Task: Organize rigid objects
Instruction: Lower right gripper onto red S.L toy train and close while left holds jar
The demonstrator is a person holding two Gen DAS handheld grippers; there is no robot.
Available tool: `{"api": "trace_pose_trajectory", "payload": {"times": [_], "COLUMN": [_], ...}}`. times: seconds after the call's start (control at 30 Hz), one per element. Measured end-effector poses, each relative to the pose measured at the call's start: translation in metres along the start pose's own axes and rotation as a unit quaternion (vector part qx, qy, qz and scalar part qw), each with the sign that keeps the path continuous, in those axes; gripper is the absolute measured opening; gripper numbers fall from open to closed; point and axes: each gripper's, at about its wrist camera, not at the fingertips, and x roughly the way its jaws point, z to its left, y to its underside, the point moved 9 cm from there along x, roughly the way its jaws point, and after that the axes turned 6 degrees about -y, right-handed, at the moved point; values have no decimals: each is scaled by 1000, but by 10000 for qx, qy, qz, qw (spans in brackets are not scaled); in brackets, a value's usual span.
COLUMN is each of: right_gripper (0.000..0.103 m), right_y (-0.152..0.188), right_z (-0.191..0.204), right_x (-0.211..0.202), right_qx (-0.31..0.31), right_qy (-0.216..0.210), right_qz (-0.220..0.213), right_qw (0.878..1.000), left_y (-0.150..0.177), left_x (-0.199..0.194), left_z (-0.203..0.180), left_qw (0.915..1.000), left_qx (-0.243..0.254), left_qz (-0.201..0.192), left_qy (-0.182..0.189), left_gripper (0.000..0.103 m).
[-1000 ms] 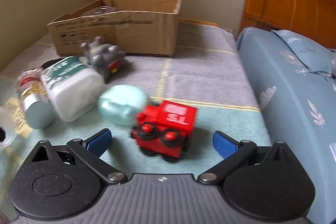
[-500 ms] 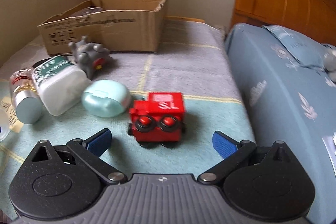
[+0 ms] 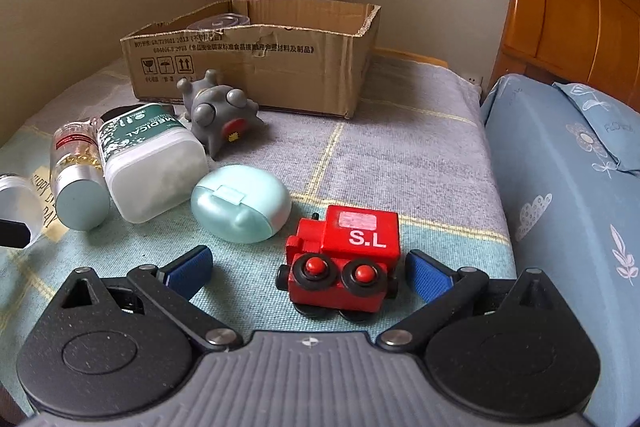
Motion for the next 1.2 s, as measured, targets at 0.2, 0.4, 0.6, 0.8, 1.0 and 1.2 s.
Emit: {"api": "trace_pose_trajectory", "payload": {"times": [0.2,0.4,0.6,0.8,1.0,1.2], "right_gripper": [90,87,103,103,103,100], "right_y": [-3,-4,3,4,4,1], "right_z": [1,-7,-5,0,1,-3], "right_x": [-4,-4,-2,-4,-4,-6], "right_qx": [-157,-76,-111,-194,-239,-27], "right_qy": [22,14,-218,-376,-319,-323], "right_qz": [53,135,303,268,240,295], "right_qw": [9999,9999,9992,9987,9989,9990], "left_y": [-7,-13,-12,-12,-11,-10], "left_x": [-4,-3,0,1,1,3], "left_z": [-1,-4,-4,-5,-6,-6], "left_qw": [10000,9999,10000,10000,10000,10000], "left_qx": [12,75,75,29,42,19], "left_qz": [-69,-103,-59,-1,20,72], "left_qy": [27,22,18,57,48,63], "left_gripper": [92,92,92,92,92,92]}}
